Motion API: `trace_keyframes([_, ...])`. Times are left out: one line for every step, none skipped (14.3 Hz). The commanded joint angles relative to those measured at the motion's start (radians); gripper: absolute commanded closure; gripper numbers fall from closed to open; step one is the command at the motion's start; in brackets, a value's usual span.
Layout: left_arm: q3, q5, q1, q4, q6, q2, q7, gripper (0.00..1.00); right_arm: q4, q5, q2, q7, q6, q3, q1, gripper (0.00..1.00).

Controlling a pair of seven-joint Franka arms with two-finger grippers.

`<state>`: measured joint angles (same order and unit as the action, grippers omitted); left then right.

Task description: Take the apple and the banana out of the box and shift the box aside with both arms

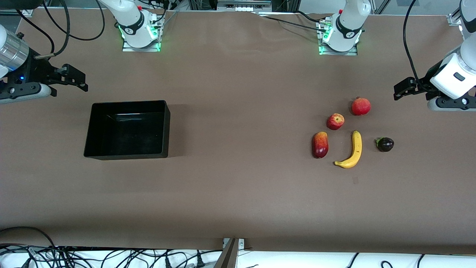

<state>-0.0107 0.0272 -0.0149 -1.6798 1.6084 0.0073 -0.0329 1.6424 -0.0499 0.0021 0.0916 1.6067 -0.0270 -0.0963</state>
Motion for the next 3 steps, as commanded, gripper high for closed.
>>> trace_keyframes([0.005, -0.023, -0.004, 0.008, -0.011, -0.012, 0.022, 0.00, -0.033, 0.016, 0.013, -0.012, -0.040, -0.004, -0.010, 0.00])
trace_keyframes([0.005, -0.024, -0.002, 0.008, -0.011, -0.012, 0.022, 0.00, -0.041, 0.016, 0.013, -0.012, -0.051, -0.004, -0.011, 0.00])
trace_keyframes([0.005, -0.024, -0.002, 0.008, -0.011, -0.012, 0.022, 0.00, -0.047, 0.018, 0.013, -0.012, -0.059, -0.002, -0.011, 0.00])
